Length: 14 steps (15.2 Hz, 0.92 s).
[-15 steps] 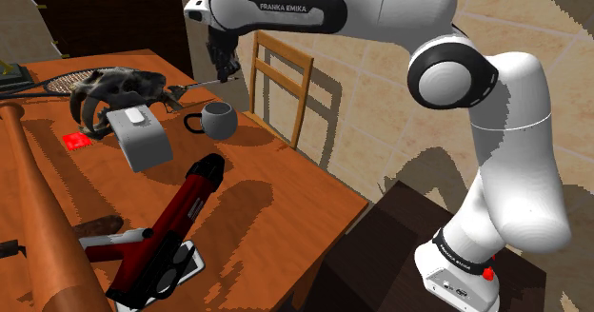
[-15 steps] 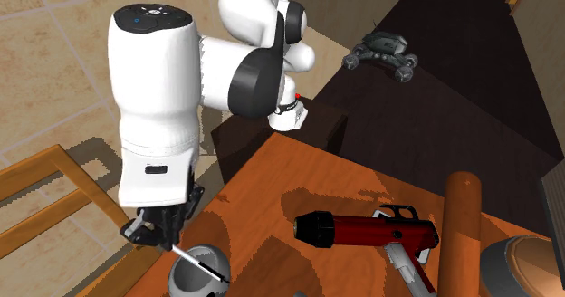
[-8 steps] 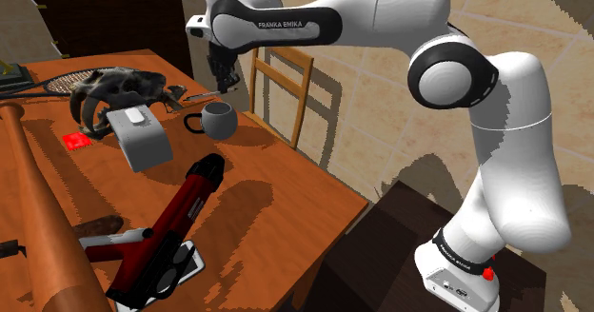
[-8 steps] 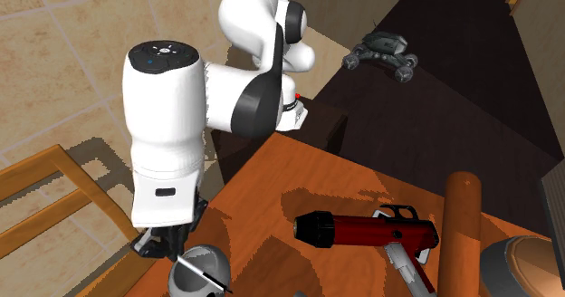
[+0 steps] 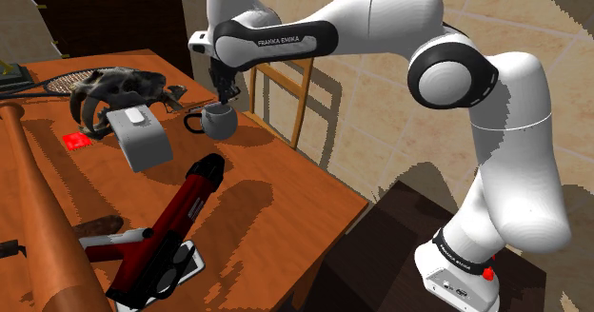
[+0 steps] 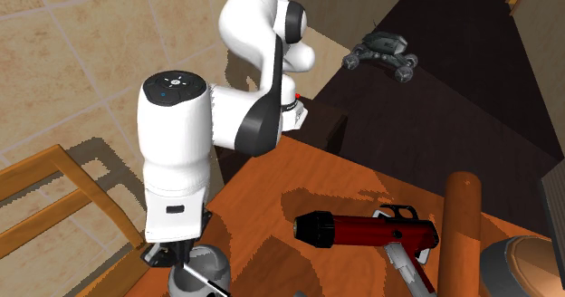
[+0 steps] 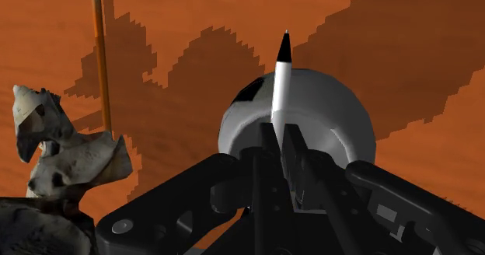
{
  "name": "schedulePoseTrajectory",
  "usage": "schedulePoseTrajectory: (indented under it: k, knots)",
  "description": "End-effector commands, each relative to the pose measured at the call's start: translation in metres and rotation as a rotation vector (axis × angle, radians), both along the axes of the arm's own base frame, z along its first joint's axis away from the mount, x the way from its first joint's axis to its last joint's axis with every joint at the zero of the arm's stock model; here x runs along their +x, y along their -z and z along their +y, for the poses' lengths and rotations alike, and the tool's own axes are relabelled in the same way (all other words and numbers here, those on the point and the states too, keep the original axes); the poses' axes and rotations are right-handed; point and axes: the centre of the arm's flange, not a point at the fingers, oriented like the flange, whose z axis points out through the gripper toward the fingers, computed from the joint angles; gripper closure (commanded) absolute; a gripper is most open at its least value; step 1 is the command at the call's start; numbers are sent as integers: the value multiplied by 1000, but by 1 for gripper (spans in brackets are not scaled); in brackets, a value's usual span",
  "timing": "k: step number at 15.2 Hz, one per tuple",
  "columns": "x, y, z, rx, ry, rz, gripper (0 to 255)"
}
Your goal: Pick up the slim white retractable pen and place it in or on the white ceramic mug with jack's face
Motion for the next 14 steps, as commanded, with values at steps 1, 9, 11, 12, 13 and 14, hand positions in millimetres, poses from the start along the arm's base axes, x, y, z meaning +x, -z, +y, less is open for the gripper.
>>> schedulePoseTrajectory:
  k: [1, 9, 11, 12, 13, 14]
  knots:
    - [0, 3, -1, 0, 0, 0, 255]
    - [0, 3, 0, 0, 0, 0, 0]
    - [-1, 3, -1, 0, 0, 0, 0]
    - [0, 3, 0, 0, 0, 0, 0]
    - [-4, -10, 0, 0, 0, 0, 0]
    - [-7, -23, 1, 0, 0, 0, 0]
